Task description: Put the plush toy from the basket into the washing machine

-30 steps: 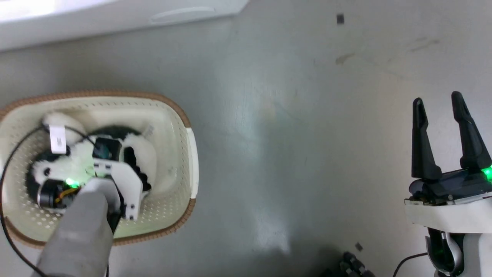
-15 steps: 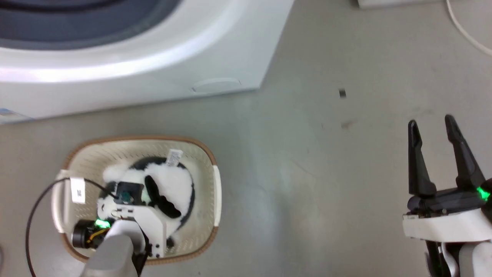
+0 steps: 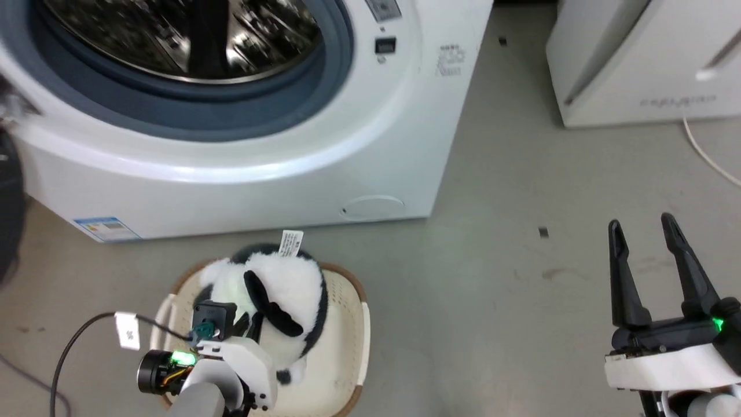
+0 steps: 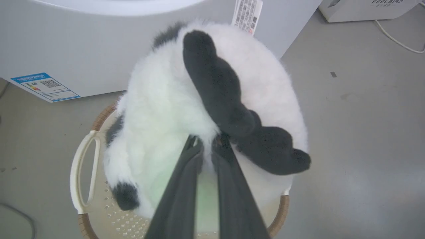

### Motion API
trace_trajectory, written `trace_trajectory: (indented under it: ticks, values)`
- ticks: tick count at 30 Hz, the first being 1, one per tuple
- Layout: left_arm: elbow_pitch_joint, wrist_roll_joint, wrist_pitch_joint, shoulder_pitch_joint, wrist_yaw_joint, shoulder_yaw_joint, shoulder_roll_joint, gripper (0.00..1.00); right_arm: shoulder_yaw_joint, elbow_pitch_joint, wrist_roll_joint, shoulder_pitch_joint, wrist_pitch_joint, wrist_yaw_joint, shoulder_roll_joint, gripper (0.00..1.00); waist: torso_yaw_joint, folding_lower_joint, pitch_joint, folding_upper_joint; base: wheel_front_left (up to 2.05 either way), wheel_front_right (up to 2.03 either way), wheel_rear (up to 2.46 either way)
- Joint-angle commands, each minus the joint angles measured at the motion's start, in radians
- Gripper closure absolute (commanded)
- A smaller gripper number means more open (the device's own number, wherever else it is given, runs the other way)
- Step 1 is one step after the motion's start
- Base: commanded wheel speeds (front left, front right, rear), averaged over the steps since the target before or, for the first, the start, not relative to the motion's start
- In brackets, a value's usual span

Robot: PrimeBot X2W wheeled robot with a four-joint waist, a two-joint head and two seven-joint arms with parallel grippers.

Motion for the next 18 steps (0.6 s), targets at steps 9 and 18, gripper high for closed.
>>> trace_trajectory:
  ticks: [9,18]
  values:
    - [-0.397,0.027,-0.006,0.174,0.033,0.072,0.005,1.00,-0.003,-0.002,-0.005,0.048,-0.005,-0.001,0.000,0.00,0.035,0.0001,-0.088,0.0000,0.00,0.00,0.00]
    - [-0.751,0.086,-0.007,0.219,0.029,0.142,0.014,1.00,0.003,-0.020,0.001,0.046,-0.005,-0.001,0.000,0.00,0.014,0.0001,-0.064,0.0000,0.00,0.00,0.00]
